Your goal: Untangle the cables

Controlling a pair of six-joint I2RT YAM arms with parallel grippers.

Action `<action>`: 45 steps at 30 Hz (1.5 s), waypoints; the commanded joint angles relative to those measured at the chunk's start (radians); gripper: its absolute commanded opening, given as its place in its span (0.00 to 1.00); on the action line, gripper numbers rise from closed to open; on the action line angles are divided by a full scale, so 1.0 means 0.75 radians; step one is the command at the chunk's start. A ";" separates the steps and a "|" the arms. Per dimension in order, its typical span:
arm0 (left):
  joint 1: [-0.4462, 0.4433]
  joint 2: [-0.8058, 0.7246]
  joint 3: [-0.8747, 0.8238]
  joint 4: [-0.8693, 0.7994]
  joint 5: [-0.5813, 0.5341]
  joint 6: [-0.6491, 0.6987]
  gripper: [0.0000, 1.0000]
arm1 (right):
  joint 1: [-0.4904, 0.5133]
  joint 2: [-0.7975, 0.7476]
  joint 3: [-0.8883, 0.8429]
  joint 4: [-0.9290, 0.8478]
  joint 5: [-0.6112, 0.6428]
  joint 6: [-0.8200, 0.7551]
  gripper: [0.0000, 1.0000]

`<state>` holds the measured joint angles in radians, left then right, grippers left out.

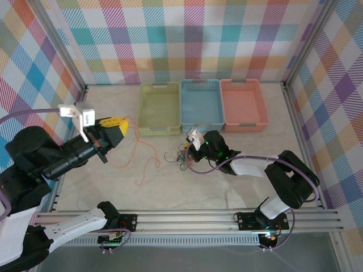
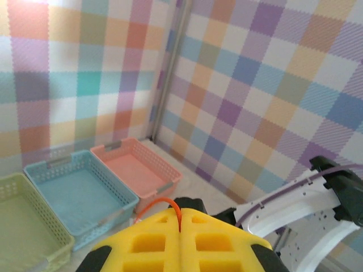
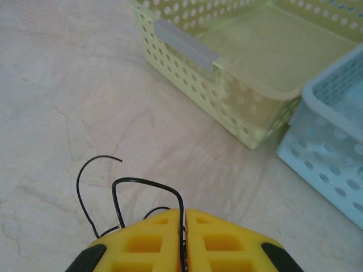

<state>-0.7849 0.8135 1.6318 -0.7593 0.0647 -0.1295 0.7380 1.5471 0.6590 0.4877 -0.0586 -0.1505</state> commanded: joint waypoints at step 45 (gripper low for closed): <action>0.638 1.699 1.081 0.068 -0.236 0.173 0.00 | -0.035 -0.206 -0.162 0.244 0.205 0.134 0.43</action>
<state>-0.3244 2.0224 2.4008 -0.6964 -0.1570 -0.0326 0.7193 1.4117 0.5442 0.6395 0.1120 -0.0601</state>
